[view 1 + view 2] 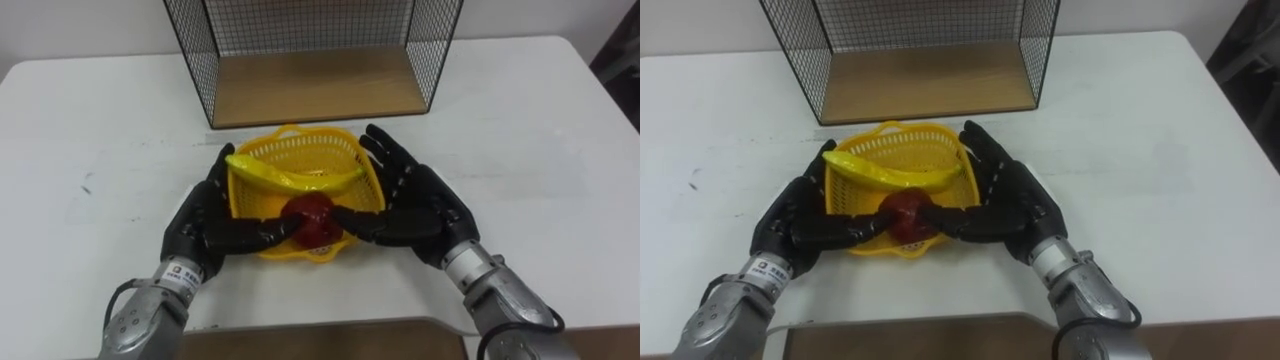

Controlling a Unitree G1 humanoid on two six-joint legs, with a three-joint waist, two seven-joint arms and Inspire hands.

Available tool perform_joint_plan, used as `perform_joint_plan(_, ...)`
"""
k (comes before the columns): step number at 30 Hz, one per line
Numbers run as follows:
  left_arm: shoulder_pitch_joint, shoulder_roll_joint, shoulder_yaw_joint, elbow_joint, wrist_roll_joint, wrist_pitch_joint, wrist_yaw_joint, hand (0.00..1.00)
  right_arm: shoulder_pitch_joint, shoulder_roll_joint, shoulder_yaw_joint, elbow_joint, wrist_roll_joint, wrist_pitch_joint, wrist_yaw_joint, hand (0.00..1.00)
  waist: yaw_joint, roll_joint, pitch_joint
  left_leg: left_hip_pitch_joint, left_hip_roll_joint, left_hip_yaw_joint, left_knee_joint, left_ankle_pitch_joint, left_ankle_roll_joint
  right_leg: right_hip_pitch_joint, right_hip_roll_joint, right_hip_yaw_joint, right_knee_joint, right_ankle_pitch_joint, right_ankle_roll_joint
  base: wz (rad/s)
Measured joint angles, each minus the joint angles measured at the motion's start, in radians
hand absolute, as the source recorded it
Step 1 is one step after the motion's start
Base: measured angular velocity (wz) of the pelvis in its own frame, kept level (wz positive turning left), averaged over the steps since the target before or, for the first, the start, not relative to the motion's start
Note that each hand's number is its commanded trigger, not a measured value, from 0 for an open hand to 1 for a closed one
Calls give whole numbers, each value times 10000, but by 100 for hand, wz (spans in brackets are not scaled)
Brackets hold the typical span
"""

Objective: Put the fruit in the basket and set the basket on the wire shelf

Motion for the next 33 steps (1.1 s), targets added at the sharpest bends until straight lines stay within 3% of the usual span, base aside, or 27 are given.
perform_joint_plan(5, -1, 19, -57, 0, 10, -17, 0, 0, -20, 2, 4, 90, 120, 6, -21, 0, 75, -81, -30, 2, 6, 9, 111, 0, 0, 15, 1, 11, -2, 0, 0, 0)
perform_joint_plan(18, -31, -163, 7, -23, 4, 25, 5, 0, -148, 130, 90, 251, 440, 19, -292, 0, 68, -60, -23, -7, 40, 25, 163, -1, 0, 9, 10, 34, 19, 6, -9, 0)
perform_joint_plan(24, -509, -272, 31, -148, 28, 24, 19, 0, -150, 189, 85, -184, 430, -54, -566, 0, 80, -54, -27, -8, 53, 35, 154, -2, 0, -5, 10, 44, 1, 6, -9, 0)
perform_joint_plan(33, -631, -444, 125, -574, 24, -5, 54, 0, -153, 207, 69, -509, 436, -221, -782, 0, 69, 0, -27, 77, 139, 310, 119, -2, -1, -8, 16, 193, -20, 8, -8, -5)
